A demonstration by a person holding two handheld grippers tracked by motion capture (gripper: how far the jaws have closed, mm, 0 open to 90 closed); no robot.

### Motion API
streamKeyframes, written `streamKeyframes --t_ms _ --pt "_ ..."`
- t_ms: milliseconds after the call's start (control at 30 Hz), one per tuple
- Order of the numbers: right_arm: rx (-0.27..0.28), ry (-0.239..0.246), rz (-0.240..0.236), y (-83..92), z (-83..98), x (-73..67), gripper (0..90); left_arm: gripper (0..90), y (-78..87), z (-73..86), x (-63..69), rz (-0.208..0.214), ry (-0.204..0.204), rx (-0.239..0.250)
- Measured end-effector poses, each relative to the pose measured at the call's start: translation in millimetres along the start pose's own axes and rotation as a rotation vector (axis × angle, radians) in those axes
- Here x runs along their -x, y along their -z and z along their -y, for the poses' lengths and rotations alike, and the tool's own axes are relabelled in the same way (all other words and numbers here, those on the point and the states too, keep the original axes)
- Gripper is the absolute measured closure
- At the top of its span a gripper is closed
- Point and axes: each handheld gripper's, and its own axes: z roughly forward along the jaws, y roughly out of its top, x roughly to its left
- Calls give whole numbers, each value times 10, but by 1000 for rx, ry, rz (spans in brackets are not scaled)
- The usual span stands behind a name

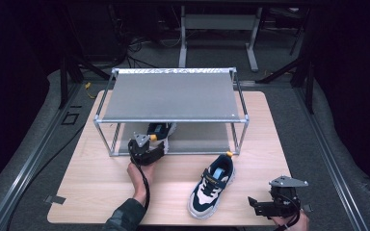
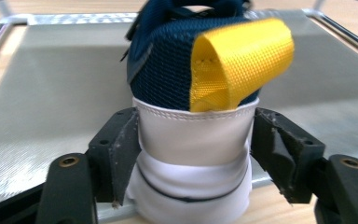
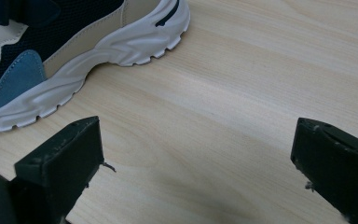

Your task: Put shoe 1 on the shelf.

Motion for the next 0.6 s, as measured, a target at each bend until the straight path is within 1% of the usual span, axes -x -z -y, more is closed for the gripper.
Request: streamKeyframes --t_ms 33,67,100,133,167,200,233,267,300,333,367,400,433,500,533,567,600 --pt "4 2 6 6 1 -3 19 272 56 3 -8 6 -6 19" --pt "1 2 14 20 3 -7 19 271 107 10 -15 17 3 41" --pt "5 3 8 26 8 0 19 271 148 16 -36 31 -4 41" --pt "9 -2 -1 28 12 5 20 271 172 25 -52 34 -4 45" --pt "12 -5 -1 25 16 7 20 285 178 33 -76 41 -12 37" --pt "13 -7 0 24 18 8 20 329 167 43 -98 54 -9 28" --pt "11 -8 -5 24 19 12 21 373 149 53 -123 55 -22 12" --pt "18 -7 -3 22 21 14 21 417 127 67 -134 66 -16 2" --pt "20 -10 -4 24 20 17 23 489 98 81 -139 72 -15 -9" --pt "21 -13 -10 21 20 23 23 521 76 95 -132 65 -9 -11" --pt "24 -15 -17 15 19 28 25 553 53 105 -128 75 1 -7" --pt "27 -11 -9 6 18 31 28 566 32 107 -114 73 2 -16" --pt "23 -15 -16 2 13 31 29 568 9 110 -98 68 5 -8" --pt "26 -12 -29 -6 4 32 30 564 -36 104 -75 61 12 -21" --pt "30 -13 -20 -11 -3 26 31 562 -61 100 -66 58 8 -28" --pt "27 -13 -26 -10 -9 27 32 553 -93 93 -64 61 8 -38" --pt "23 -9 -30 -6 -18 31 34 545 -111 91 -63 63 17 -46"
